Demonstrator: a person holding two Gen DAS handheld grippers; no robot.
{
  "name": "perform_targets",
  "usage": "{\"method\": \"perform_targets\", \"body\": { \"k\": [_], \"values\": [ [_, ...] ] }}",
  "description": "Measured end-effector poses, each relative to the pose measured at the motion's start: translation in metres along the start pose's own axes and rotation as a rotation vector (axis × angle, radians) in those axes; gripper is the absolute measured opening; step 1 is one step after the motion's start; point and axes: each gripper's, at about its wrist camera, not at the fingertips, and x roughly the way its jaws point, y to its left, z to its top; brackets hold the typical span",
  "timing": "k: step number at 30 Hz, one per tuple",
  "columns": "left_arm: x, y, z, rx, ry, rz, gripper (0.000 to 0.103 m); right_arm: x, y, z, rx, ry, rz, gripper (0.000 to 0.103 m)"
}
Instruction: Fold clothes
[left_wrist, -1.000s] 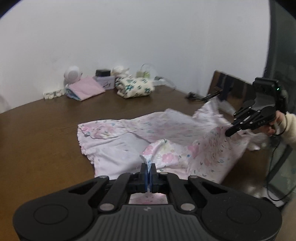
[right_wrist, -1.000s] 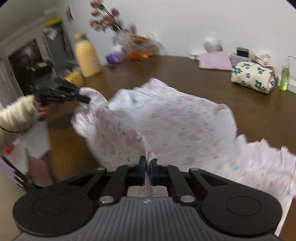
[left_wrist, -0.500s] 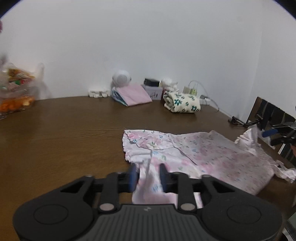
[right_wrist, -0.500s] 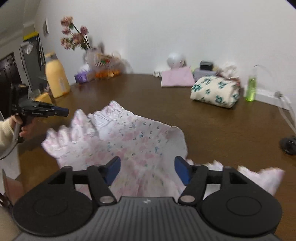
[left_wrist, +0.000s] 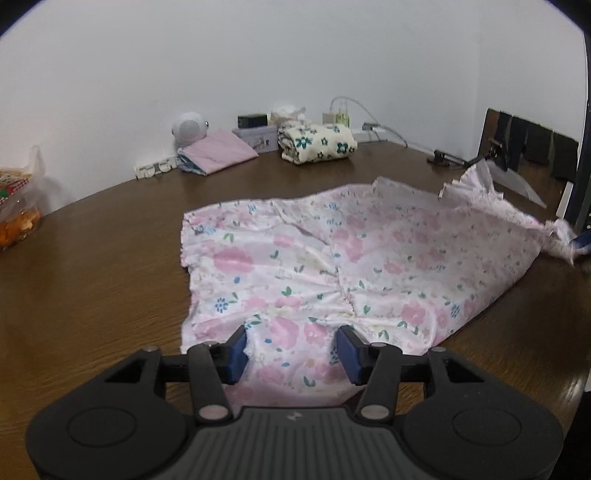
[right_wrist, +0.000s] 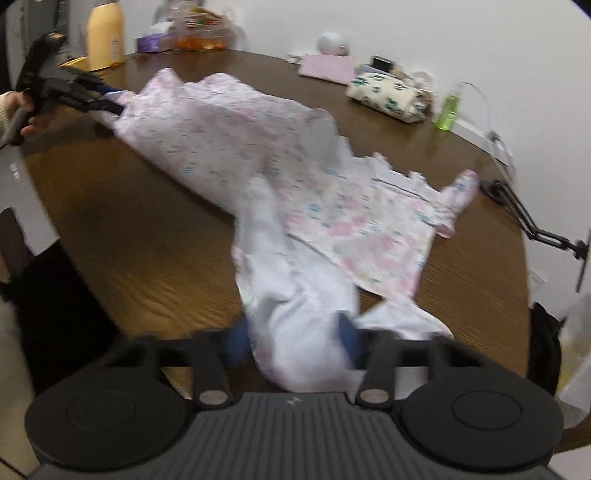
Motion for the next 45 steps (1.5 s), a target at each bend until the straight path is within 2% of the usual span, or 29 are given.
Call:
{"method": "perform_targets", "body": {
  "k": [1, 6, 8, 9, 10, 11, 12, 15, 17, 20, 22, 23, 24, 25, 26, 27, 28, 32, 36, 37, 38, 39, 42, 43, 44, 45],
  "values": [
    [0.002, 0.0, -0.002, 0.004, 0.008, 0.005, 0.049, 0.0, -0.008, 0.002, 0.022, -0.001, 0.005, 0.01],
    [0.002, 0.006, -0.006, 0.008, 0.022, 0.044, 0.052, 0.0, -0.045, 0.031, 0.021, -0.041, -0.006, 0.007],
    [-0.001, 0.009, -0.006, 0.006, 0.02, 0.064, 0.052, 0.011, -0.059, 0.049, -0.011, -0.006, -0.011, 0.009],
    [-0.003, 0.011, -0.006, 0.005, 0.019, 0.074, 0.052, 0.012, -0.059, 0.052, -0.014, -0.019, -0.01, 0.013],
    [-0.004, 0.013, -0.006, 0.004, 0.018, 0.083, 0.052, 0.012, -0.059, 0.055, -0.015, -0.036, -0.007, 0.034],
    [-0.006, 0.014, -0.006, 0.003, 0.017, 0.093, 0.052, 0.011, -0.059, 0.058, -0.016, -0.054, -0.005, 0.059],
    [-0.007, 0.016, -0.006, 0.002, 0.017, 0.103, 0.052, 0.011, -0.058, 0.061, -0.017, -0.071, -0.002, 0.063],
    [-0.019, 0.024, -0.01, -0.03, 0.022, 0.146, 0.051, 0.011, -0.058, 0.069, -0.02, -0.123, 0.005, 0.063],
    [-0.031, 0.029, -0.013, -0.072, 0.015, 0.144, 0.052, 0.01, -0.057, 0.075, -0.022, -0.158, 0.01, 0.061],
    [-0.037, 0.028, -0.014, -0.101, -0.01, 0.08, 0.056, 0.01, -0.057, 0.083, -0.026, -0.21, 0.018, 0.061],
    [-0.035, 0.024, -0.015, -0.08, -0.024, 0.056, 0.056, 0.017, -0.042, 0.081, 0.002, -0.258, 0.207, 0.06],
    [-0.034, 0.023, -0.016, -0.066, -0.029, 0.055, 0.056, 0.025, -0.036, 0.08, 0.016, -0.266, 0.285, 0.056],
    [-0.033, 0.024, -0.018, -0.068, -0.023, 0.052, 0.056, 0.037, -0.032, 0.079, 0.029, -0.238, 0.296, 0.051],
    [-0.033, 0.025, -0.019, -0.071, -0.017, 0.049, 0.056, 0.05, -0.028, 0.079, 0.043, -0.207, 0.3, 0.036],
    [-0.035, 0.028, -0.022, -0.077, -0.011, 0.04, 0.056, 0.062, -0.03, 0.075, 0.065, -0.157, 0.254, 0.026],
    [-0.038, 0.032, -0.024, -0.082, -0.004, 0.03, 0.056, 0.074, -0.034, 0.072, 0.088, -0.106, 0.202, 0.023],
    [-0.04, 0.036, -0.027, -0.088, 0.002, 0.02, 0.056, 0.078, -0.041, 0.068, 0.119, -0.096, 0.154, 0.018],
    [-0.041, 0.041, -0.03, -0.1, 0.024, 0.01, 0.057, 0.069, -0.073, 0.055, 0.338, -0.191, 0.136, 0.019],
    [-0.043, 0.037, -0.028, -0.082, 0.003, -0.034, 0.057, 0.059, -0.039, 0.065, 0.243, -0.241, 0.219, 0.023],
    [-0.044, 0.037, -0.027, -0.081, -0.011, -0.053, 0.057, 0.061, -0.028, 0.07, 0.212, -0.241, 0.232, 0.03],
    [-0.045, 0.036, -0.027, -0.081, -0.02, -0.067, 0.057, 0.065, -0.02, 0.074, 0.194, -0.227, 0.221, 0.037],
    [-0.045, 0.034, -0.026, -0.082, -0.03, -0.082, 0.057, 0.07, -0.011, 0.079, 0.177, -0.212, 0.208, 0.038],
    [-0.037, 0.033, -0.027, -0.089, -0.019, -0.06, 0.056, 0.084, -0.008, 0.081, 0.204, -0.183, 0.175, 0.038],
    [-0.034, 0.034, -0.028, -0.094, -0.014, -0.055, 0.045, 0.091, -0.011, 0.08, 0.222, -0.182, 0.177, 0.037],
    [-0.03, 0.034, -0.028, -0.099, -0.009, -0.049, 0.023, 0.093, -0.011, 0.079, 0.224, -0.183, 0.169, 0.034],
    [-0.027, 0.037, -0.027, -0.122, 0.002, -0.067, 0.013, 0.094, -0.01, 0.078, 0.225, -0.185, 0.16, 0.032]
  ]
}}
